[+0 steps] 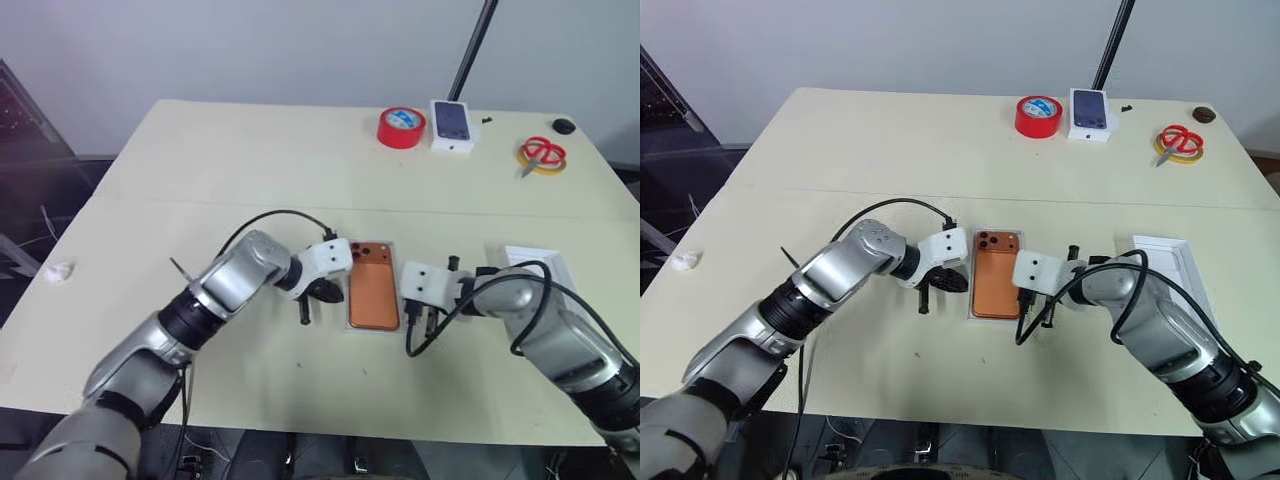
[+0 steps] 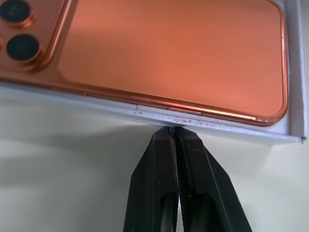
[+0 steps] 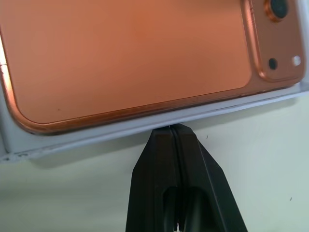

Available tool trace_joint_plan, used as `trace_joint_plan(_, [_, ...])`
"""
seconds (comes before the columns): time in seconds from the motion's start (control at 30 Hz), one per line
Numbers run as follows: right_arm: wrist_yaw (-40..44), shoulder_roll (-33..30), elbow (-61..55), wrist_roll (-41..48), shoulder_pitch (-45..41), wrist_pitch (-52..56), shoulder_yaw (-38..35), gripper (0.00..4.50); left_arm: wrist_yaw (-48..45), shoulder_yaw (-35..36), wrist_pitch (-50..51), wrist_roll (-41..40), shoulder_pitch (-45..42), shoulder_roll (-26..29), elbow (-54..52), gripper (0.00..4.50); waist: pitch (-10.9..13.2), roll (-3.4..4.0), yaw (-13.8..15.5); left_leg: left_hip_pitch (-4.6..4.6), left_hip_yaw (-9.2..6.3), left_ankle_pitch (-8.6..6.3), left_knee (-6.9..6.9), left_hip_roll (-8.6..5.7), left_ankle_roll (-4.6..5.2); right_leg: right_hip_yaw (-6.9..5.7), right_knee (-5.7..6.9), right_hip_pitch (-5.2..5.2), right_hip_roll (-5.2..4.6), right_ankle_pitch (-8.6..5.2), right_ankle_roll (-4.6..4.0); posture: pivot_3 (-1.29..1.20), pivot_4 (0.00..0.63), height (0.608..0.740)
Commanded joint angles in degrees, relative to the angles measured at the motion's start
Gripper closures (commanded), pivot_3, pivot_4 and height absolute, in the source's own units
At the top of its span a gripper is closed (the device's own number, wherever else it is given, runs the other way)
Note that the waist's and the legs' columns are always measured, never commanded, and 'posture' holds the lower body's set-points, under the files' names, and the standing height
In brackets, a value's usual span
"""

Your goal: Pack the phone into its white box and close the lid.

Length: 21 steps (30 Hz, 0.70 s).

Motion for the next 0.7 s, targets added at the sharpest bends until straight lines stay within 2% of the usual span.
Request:
trace_joint_plan(0.03, [0.8,-1.3,-3.3,1.2,1.4,-1.5,-3.1,4.50,-0.4,-3.6,-2.3,1.1,-0.5,-5.9,3.1,4.31,0.0,0.02,0.4,-0.01,-0.03,0.00,0.00,-0.01,0.01,-0.03,-0.05,0.03,0.00,0.01,0.02,0.00,0.150,0.740])
trace_joint_plan(0.53, [2.0,-8.5,-2.6,2.0,14.7,-3.3,-15.7,4.50,3.3,-0.6,-5.7,4.9,-3.6,-24.6,19.2,4.31,0.0,0.08,0.6,-0.05,-0.28,0.02,0.01,-0.72,0.78,-0.32,-0.68,0.57,-0.81,0.19,0.34,0.00,0.150,0.740])
trace_joint_plan(0.7, [2.1,-9.3,-1.7,1.9,17.2,-4.2,-18.1,4.50,2.9,0.4,-6.8,5.4,-4.8,-27.5,22.3,4.31,0.0,0.07,0.4,-0.07,-0.28,0.01,0.01,-0.78,0.85,-0.33,-0.75,0.59,-0.88,0.20,0.38,0.00,0.150,0.740])
